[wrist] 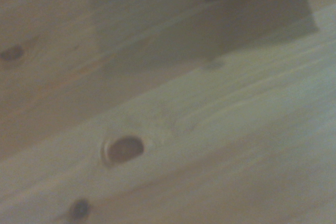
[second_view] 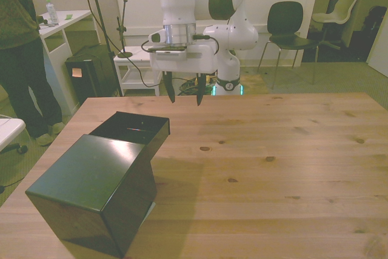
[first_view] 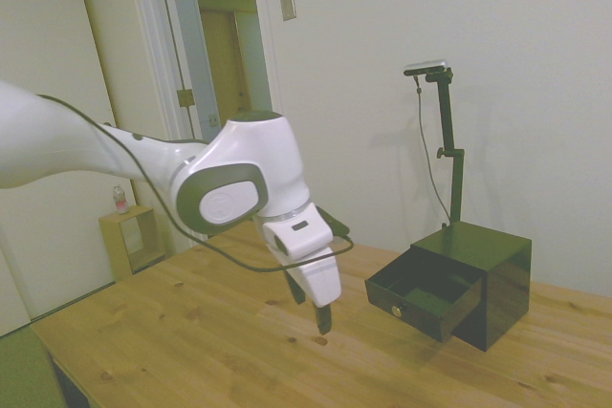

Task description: Close the top drawer

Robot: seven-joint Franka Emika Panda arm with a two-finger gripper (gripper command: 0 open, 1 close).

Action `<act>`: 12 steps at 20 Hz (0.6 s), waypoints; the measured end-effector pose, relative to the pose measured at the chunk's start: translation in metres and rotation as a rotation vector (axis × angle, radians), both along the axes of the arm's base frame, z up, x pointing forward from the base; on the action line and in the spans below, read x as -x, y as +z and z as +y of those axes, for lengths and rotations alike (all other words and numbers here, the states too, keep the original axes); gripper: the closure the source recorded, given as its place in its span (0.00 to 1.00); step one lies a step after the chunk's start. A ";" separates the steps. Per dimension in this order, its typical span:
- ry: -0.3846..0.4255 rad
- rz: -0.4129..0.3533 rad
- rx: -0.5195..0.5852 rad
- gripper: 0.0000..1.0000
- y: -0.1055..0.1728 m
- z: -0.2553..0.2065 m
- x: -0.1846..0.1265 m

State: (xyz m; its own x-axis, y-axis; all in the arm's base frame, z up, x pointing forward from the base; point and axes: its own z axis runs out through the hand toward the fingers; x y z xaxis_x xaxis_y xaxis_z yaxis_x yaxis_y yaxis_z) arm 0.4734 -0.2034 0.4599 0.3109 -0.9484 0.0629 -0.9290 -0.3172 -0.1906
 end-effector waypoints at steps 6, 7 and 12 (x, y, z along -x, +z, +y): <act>-0.018 0.004 0.025 0.00 -0.007 -0.022 -0.058; -0.016 0.006 0.026 1.00 -0.008 -0.021 -0.064; -0.014 0.024 0.034 1.00 -0.018 -0.021 -0.076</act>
State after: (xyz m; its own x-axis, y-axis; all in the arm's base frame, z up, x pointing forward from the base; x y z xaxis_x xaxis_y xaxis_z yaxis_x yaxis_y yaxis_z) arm 0.5491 -0.2244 0.4420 0.2997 -0.9500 0.0874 -0.9374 -0.3103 -0.1579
